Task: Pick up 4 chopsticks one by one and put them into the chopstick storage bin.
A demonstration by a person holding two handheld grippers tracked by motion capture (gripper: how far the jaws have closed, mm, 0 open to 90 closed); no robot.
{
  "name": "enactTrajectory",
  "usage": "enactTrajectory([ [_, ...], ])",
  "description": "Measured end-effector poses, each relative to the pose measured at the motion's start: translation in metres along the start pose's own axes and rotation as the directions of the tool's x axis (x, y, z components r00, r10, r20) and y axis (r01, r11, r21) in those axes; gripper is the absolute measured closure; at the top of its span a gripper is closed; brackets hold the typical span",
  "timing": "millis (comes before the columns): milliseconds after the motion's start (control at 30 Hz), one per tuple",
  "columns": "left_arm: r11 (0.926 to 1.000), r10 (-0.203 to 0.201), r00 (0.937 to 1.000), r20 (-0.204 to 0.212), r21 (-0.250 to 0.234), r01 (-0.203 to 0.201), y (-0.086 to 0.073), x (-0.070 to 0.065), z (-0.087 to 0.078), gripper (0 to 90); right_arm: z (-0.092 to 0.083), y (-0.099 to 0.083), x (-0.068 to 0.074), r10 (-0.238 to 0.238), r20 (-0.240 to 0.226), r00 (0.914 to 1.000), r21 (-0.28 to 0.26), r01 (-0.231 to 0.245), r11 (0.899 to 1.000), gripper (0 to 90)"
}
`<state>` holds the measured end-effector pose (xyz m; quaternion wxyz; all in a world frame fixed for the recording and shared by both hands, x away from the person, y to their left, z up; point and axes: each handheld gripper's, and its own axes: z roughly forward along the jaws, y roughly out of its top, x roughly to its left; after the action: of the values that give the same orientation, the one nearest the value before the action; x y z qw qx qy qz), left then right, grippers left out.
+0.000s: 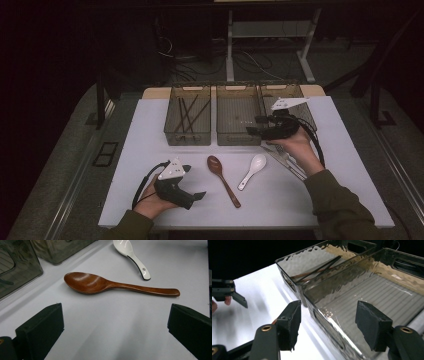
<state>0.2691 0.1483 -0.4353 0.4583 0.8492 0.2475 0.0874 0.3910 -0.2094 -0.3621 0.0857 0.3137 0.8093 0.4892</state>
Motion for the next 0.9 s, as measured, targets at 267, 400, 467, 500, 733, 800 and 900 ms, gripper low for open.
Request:
enactTrajectory([
  [267,1.0000,-0.002,1.0000,-0.002,0.001,0.002,0.000,0.000,0.000,0.0,-0.021,-0.019,-0.004,0.016,0.015,0.9998,0.004,-0.016,1.000,36.8],
  [400,1.0000,0.002,1.0000,-0.004,0.005,-0.002,0.000,0.000,0.000,0.0,-0.030,-0.028,-0.006,0.025,0.023,0.9994,0.014,-0.026,1.000,36.8],
  [467,1.0000,0.004,1.0000,-0.005,0.004,-0.004,0.000,0.000,-0.001,0.0,-0.034,-0.033,-0.007,0.028,0.028,0.9992,0.016,-0.028,0.999,36.8],
  [500,1.0000,0.004,1.0000,-0.006,0.005,-0.004,0.000,0.000,-0.001,0.0,-0.036,-0.035,-0.007,0.030,0.032,0.9991,0.022,-0.030,0.999,36.8],
  [733,1.0000,0.002,0.9999,-0.014,0.005,-0.002,0.000,0.000,-0.001,0.0,-0.045,-0.053,-0.006,0.041,0.041,0.9983,0.053,-0.043,0.998,36.8],
  [800,1.0000,-0.002,0.9999,-0.016,0.001,0.002,0.000,-0.001,-0.001,0.0,-0.047,-0.057,-0.006,0.047,0.040,0.9981,0.059,-0.049,0.997,36.8],
  [900,1.0000,-0.001,0.9999,-0.017,0.001,0.001,0.000,-0.001,-0.002,0.0,-0.051,-0.064,-0.005,0.052,0.032,0.9982,0.059,-0.054,0.997,36.8],
])
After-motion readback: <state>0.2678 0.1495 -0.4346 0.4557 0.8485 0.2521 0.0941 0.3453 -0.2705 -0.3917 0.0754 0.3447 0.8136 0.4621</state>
